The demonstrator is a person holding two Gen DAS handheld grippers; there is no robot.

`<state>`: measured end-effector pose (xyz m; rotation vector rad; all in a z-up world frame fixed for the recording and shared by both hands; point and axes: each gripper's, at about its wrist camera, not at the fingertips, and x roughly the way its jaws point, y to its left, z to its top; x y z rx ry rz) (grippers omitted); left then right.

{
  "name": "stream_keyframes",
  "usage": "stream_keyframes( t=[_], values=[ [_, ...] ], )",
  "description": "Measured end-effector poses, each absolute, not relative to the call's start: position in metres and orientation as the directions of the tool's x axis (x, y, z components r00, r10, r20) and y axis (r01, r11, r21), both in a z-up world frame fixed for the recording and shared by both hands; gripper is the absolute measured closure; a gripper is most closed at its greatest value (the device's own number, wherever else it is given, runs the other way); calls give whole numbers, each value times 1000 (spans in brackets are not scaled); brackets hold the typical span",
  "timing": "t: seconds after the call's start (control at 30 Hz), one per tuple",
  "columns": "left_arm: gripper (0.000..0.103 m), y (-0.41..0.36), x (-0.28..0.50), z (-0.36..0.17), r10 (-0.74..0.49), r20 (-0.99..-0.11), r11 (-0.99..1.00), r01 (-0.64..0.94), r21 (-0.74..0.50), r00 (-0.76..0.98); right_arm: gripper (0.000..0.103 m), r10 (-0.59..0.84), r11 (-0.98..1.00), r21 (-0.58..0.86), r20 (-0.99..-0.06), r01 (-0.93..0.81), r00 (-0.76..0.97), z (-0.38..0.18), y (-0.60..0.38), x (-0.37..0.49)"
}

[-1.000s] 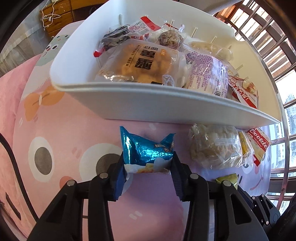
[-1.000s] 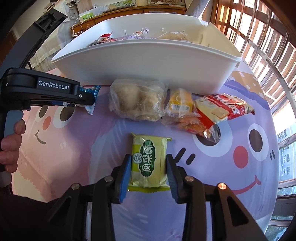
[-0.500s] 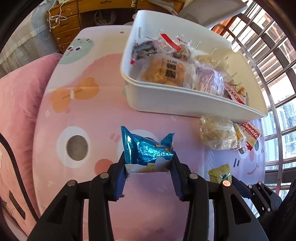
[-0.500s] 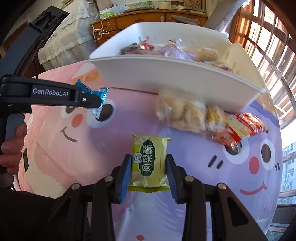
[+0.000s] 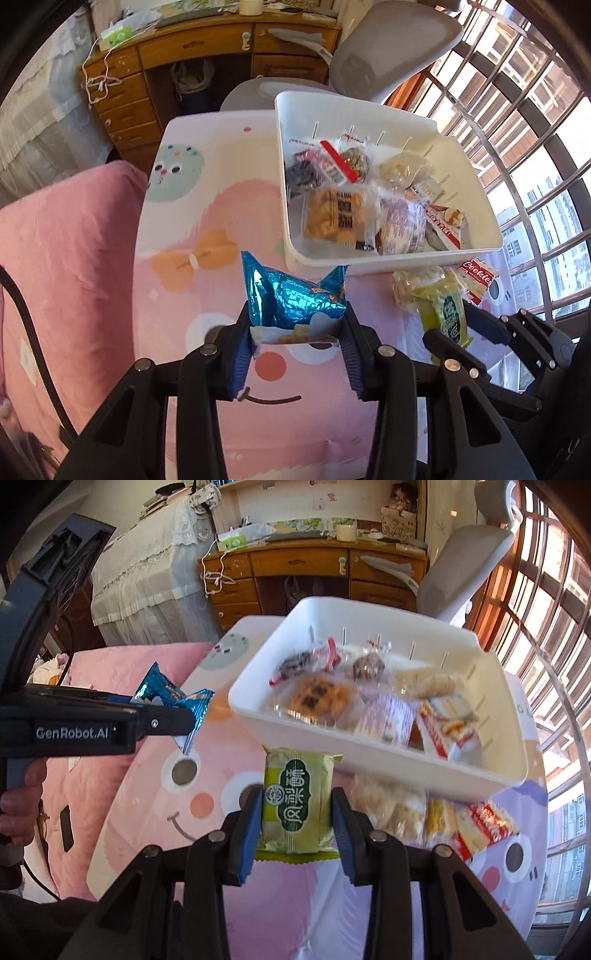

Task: Organize snacks
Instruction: 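Carry the blue candy and green packet over the basket and open both tools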

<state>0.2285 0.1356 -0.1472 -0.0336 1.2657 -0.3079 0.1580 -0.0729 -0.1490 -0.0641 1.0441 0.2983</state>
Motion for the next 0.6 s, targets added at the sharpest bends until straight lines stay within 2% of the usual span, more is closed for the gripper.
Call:
stream_keyframes(
  t=[0.2, 0.33, 0.6],
  values=[
    [61, 127, 254, -130, -273, -917, 946, 256, -201, 289, 66, 181, 969, 59, -830, -239, 528, -125, -74, 185],
    [61, 124, 277, -124, -331, -904, 929, 261, -262, 271, 66, 163, 977, 51, -808, -209, 566, -113, -78, 203],
    [61, 108, 309, -120, -358, -886, 908, 331, -257, 293, 66, 133, 989, 60, -781, -138, 611, -98, -86, 239]
  ],
)
